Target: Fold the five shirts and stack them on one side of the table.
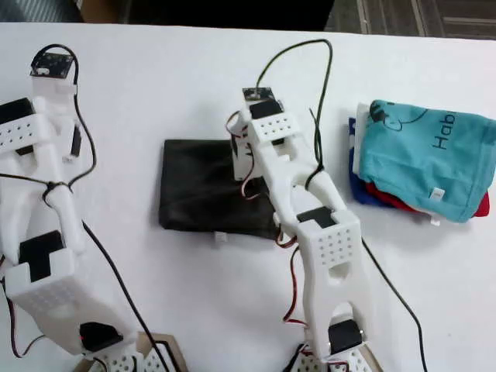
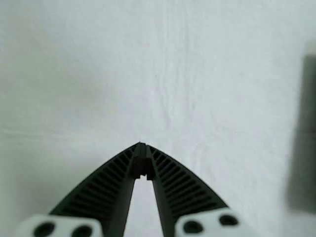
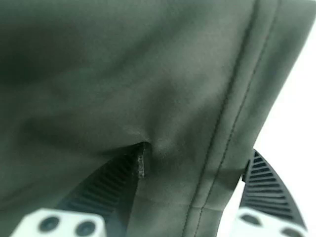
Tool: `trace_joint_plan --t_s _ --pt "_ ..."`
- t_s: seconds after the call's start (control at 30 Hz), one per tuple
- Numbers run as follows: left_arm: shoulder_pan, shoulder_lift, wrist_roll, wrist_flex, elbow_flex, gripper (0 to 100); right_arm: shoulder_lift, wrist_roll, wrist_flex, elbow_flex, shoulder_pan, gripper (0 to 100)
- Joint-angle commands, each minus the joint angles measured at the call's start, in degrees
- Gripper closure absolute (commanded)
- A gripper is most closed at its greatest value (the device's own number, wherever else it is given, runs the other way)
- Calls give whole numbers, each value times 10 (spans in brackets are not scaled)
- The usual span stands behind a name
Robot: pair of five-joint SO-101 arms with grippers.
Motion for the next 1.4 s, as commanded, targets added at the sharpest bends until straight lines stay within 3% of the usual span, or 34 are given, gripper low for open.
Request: trace_joint_plan --t_s 0.0,0.2,0.4,0.8,1.13,1.37 --pt "-9 -7 -7 5 -4 973 21 -2 11 4 11 693" --pt "-9 -8 -6 5 -6 973 22 -2 12 5 9 695" --pt "-9 -9 -6 6 -7 973 30 -1 22 3 11 791" --pt "-9 -9 -5 6 -7 973 131 27 88 -119 13 761" --pt "-9 -9 -5 5 -7 973 132 27 88 -124 9 988" --pt "-8 -9 -4 1 -8 973 132 45 88 -124 8 977"
